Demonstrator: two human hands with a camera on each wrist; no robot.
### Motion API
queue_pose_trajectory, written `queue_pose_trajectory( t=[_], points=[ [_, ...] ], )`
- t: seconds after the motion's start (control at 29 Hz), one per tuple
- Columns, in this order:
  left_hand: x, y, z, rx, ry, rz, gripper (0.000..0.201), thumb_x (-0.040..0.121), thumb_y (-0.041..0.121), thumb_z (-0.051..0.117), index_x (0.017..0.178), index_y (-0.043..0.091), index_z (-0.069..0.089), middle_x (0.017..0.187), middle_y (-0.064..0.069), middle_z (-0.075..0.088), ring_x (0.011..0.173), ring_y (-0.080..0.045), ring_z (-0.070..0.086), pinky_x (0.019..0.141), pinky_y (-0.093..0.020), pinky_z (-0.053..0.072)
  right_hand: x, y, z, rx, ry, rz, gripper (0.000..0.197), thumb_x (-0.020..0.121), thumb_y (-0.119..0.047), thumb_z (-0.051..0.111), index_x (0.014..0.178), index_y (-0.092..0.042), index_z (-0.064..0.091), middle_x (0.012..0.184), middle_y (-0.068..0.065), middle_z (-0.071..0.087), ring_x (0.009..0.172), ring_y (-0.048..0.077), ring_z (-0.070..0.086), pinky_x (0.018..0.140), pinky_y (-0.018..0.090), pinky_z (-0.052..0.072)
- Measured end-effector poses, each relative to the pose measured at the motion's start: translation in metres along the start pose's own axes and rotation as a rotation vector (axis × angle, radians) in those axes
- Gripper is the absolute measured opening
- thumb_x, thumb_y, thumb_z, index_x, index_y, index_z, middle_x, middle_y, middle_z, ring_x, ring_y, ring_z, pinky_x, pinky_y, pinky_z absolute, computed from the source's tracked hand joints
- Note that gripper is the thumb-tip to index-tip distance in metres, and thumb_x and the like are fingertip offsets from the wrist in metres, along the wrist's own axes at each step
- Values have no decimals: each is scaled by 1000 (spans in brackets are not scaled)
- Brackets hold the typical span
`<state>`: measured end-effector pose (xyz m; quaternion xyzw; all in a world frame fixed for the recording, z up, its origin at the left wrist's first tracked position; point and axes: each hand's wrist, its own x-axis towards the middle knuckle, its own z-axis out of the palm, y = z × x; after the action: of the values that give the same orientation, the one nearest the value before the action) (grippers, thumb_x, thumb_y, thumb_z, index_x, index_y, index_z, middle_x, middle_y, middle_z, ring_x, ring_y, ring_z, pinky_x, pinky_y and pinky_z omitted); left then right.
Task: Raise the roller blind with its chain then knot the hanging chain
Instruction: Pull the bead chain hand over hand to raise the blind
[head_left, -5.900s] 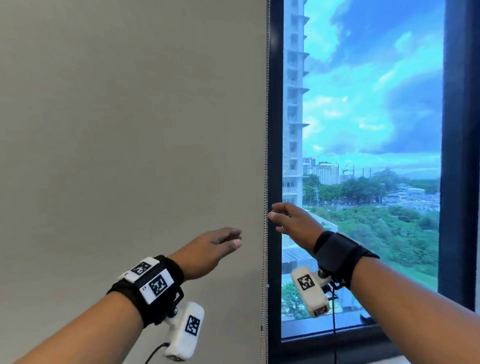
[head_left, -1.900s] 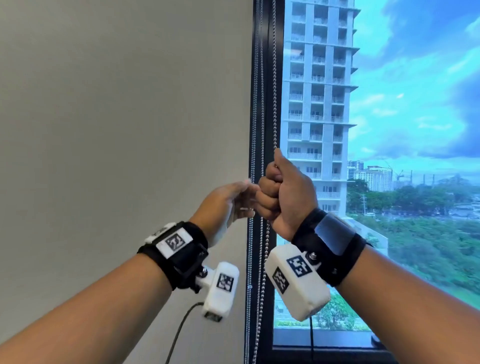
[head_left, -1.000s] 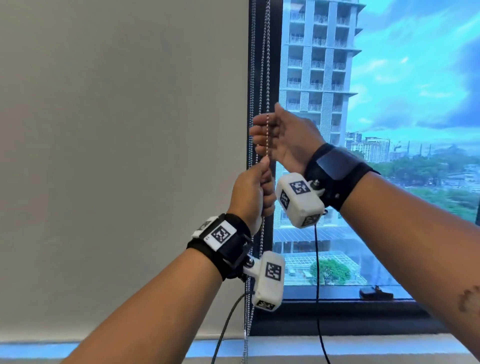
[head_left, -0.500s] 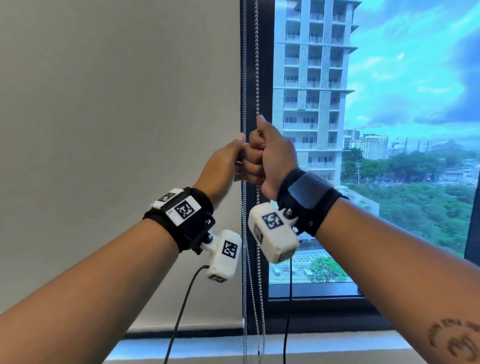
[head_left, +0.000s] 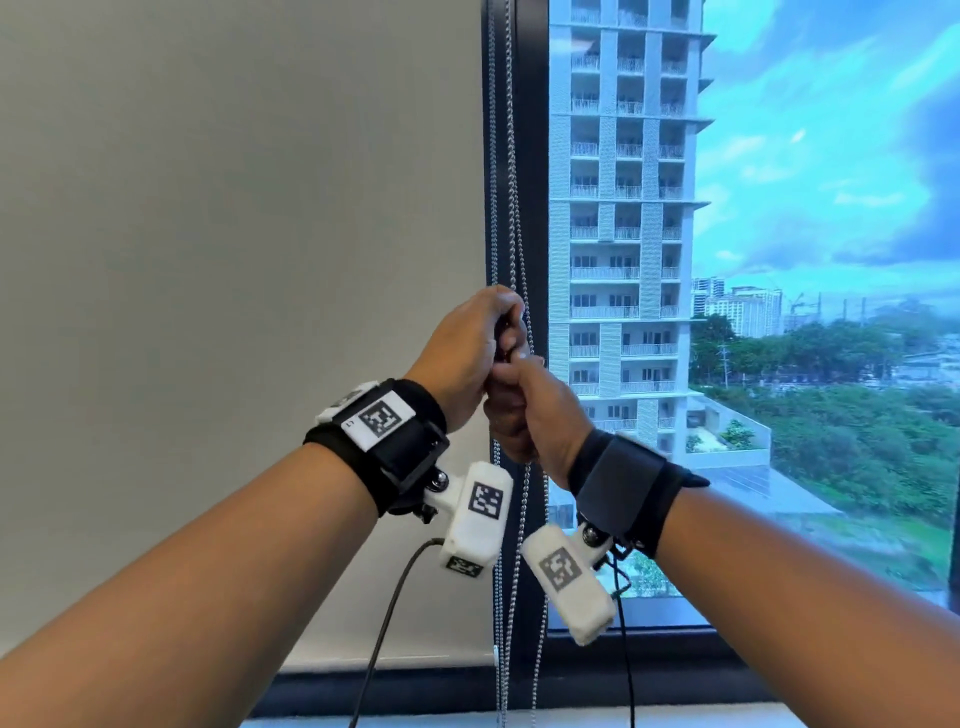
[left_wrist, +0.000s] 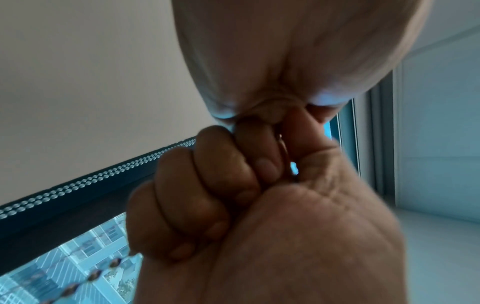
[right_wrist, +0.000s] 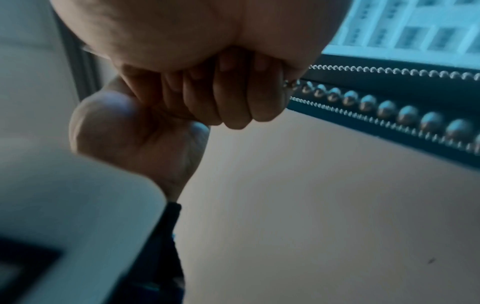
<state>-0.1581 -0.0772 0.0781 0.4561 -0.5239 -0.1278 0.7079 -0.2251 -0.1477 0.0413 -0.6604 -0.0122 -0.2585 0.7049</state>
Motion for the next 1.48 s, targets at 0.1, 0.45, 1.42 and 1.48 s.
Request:
queue_pose_trajectory(
  t=[0.1,0.45,1.42,1.48],
  points=[
    [-6,-12,0,-88,25,-32,20,89,16,35,70,19,35,60,0,22,51,-14,19,53,-30,30,-1,9,-13,-387,-117,-9,28,87,-15,43,60,-16,36,45,-8,34,36,5,29,36,17,27],
    [-27,-24,8,-108,67,-155,31,94,24,32,63,27,30,50,8,17,43,-10,6,44,-19,3,24,-65,-30,-250,-108,-116,18,94,-20,49,103,-8,59,86,7,62,76,19,60,74,32,51],
    [1,30,1,-242,-3,34,27,101,22,44,78,13,55,67,0,22,51,-12,27,48,-24,28,1,-19,-3,-249,-121,-120,39,80,-37,50,54,-24,24,47,-6,23,40,10,17,43,21,9],
    [-1,23,-1,-245,28,30,29,97,23,43,69,18,47,74,-2,9,54,-13,11,47,-26,15,-2,-23,-13,-552,-227,-107,13,70,-21,49,57,-17,51,56,-3,42,49,12,36,45,25,30]
  ],
)
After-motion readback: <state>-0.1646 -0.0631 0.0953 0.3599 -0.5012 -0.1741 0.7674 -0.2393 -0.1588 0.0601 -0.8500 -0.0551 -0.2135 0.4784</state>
